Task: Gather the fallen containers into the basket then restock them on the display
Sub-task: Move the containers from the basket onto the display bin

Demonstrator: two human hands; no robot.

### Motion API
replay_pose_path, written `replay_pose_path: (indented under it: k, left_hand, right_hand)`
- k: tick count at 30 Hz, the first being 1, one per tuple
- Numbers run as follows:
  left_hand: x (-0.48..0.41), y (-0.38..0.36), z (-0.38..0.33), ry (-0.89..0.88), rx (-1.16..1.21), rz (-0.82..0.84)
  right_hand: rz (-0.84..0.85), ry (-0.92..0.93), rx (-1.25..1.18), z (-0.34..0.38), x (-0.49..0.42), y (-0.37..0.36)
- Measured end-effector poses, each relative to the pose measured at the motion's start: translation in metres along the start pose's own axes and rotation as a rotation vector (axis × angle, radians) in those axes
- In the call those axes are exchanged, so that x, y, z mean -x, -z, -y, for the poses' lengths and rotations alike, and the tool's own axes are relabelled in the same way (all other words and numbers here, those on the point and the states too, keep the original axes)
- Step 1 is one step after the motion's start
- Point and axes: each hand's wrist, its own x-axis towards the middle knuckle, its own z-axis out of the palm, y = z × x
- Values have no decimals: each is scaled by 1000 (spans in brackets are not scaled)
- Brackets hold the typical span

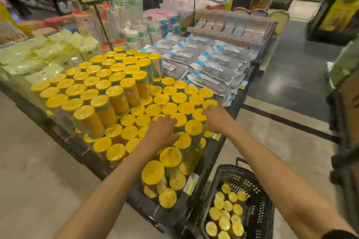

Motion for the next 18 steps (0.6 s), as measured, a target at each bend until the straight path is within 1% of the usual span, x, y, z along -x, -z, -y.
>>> replay_pose_path:
  k: [6, 10, 14, 18]
  left_hand:
    - [42, -19, -49, -52, -51, -3]
    - [63, -32, -89, -66, -90, -46]
    - [78, -44, -137, -79, -88, -19]
    - [80, -54, -192, -101, -27, -37]
  right_hand:
    - [53, -145, -103, -17, 92, -31]
    - [38, -182, -132, -38, 146, -43]
    - [6, -227, -185, -66, 200, -56]
    - [-32, -231, -192, -103, 246, -75]
